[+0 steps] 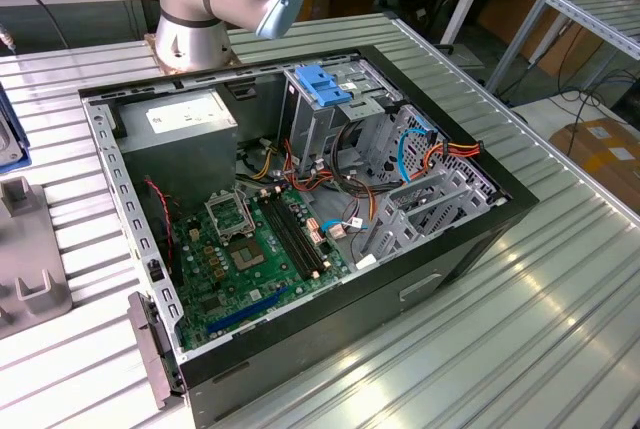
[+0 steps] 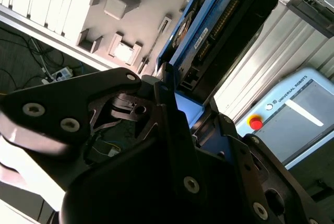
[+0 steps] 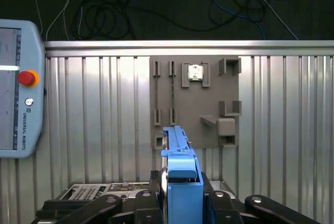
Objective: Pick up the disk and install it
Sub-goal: 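Pick up the disk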
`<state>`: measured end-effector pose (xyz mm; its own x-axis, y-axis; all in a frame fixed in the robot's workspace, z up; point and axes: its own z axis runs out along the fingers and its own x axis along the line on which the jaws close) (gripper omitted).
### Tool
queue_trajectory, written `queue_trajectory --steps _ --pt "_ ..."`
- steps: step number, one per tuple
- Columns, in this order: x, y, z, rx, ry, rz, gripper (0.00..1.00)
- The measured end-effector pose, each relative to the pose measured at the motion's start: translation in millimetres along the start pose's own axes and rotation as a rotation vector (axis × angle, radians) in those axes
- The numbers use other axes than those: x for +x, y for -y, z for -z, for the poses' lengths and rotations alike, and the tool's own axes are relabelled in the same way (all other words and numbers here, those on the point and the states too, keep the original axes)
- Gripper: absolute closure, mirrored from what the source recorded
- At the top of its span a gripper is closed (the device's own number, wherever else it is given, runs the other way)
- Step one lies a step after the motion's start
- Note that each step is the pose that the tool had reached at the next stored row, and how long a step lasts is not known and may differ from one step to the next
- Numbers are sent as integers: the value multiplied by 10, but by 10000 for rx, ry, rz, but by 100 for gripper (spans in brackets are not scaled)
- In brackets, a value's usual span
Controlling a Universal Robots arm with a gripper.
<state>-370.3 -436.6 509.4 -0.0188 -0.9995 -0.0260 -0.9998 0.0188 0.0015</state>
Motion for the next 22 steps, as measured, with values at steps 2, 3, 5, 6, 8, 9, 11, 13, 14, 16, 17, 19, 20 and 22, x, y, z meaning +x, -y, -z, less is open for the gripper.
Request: queue_trajectory --steps 2,3,5,6,8,9,11,13,14,16,17,19,20,22 --pt "0 7 -1 1 1 0 63" --pt "1 11 -1 1 1 1 63" --pt "1 18 -1 1 1 0 63" --pt "1 21 -1 1 1 1 63" --pt "1 27 -1 0 0 0 63" --pt "1 30 -1 0 0 0 63" --pt "2 37 -2 1 1 0 63" --pt "3 44 -1 0 0 0 63" --pt "4 47 -2 0 1 1 63" --pt "6 51 -1 0 0 1 63" --pt "6 53 -1 0 0 0 63" --pt "8 58 -2 1 1 0 63" --pt "9 61 -2 1 1 0 63" --pt "11 67 -2 0 0 0 63"
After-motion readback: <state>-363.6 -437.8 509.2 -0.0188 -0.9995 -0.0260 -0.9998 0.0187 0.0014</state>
